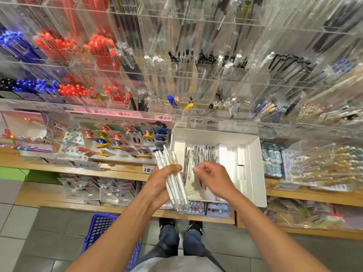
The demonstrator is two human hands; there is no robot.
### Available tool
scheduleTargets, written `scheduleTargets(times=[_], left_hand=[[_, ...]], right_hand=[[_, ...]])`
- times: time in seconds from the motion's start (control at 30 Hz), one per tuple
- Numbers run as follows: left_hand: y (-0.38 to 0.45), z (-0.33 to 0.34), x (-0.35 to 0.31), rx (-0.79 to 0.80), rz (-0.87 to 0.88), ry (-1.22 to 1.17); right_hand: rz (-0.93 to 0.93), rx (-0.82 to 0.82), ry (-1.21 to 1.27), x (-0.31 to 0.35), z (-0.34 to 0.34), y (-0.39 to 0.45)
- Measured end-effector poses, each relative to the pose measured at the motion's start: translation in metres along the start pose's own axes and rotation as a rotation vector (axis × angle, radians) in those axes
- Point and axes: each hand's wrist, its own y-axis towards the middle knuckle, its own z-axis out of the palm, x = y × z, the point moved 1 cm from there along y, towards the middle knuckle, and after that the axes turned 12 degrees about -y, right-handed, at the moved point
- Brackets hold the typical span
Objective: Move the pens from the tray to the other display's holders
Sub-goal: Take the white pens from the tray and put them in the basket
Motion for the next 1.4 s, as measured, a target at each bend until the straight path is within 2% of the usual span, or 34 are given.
scheduleTargets(times=[0.03,0.1,0.17,0.23,0.4,0.53,0.63,0.73,0.9,1.1,1.27,1.33,1.4], left_hand=[[0.000,-0.001,0.000,-0.002,-0.012,-0.028],[-0.001,-0.002,0.000,0.020,-0.032,-0.101],[-0.003,-0.002,-0.001,0.071,-0.044,-0.182],[-0.005,-0.004,-0.002,0.092,-0.050,-0.223],[-0.008,-0.006,-0.005,0.075,-0.043,-0.227],[-0.010,-0.007,-0.005,0.041,-0.037,-0.223],[-0.010,-0.009,-0.004,0.020,-0.034,-0.224],[-0.012,-0.008,-0.004,0.007,-0.027,-0.207],[-0.012,-0.004,0.000,0.003,-0.017,-0.205],[-0.013,0.001,0.003,0.009,-0.015,-0.203],[-0.017,0.001,0.003,0.004,-0.014,-0.184],[-0.018,0.000,0.004,-0.005,-0.020,-0.191],[-0.019,0.001,0.004,-0.009,-0.024,-0.194]], right_hand=[[0.003,0.027,-0.172,-0.014,-0.003,0.009],[-0.037,0.181,-0.499,-0.039,0.000,0.022],[-0.123,0.306,-0.745,-0.056,0.010,0.029],[-0.252,0.347,-0.932,-0.060,0.019,0.033],[-0.499,0.293,-1.202,-0.060,0.026,0.041],[-0.550,0.249,-1.225,-0.053,0.030,0.039],[-0.496,0.196,-1.122,-0.053,0.020,0.038],[-0.371,0.240,-0.949,-0.057,-0.001,0.035],[-0.282,0.235,-0.887,-0.057,-0.021,0.017],[-0.171,0.163,-0.385,-0.051,-0.029,0.005],[-0.041,0.030,0.214,-0.040,-0.032,0.001],[0.007,-0.065,0.239,-0.036,-0.028,0.009],[0.095,-0.087,0.204,-0.032,-0.017,0.021]])
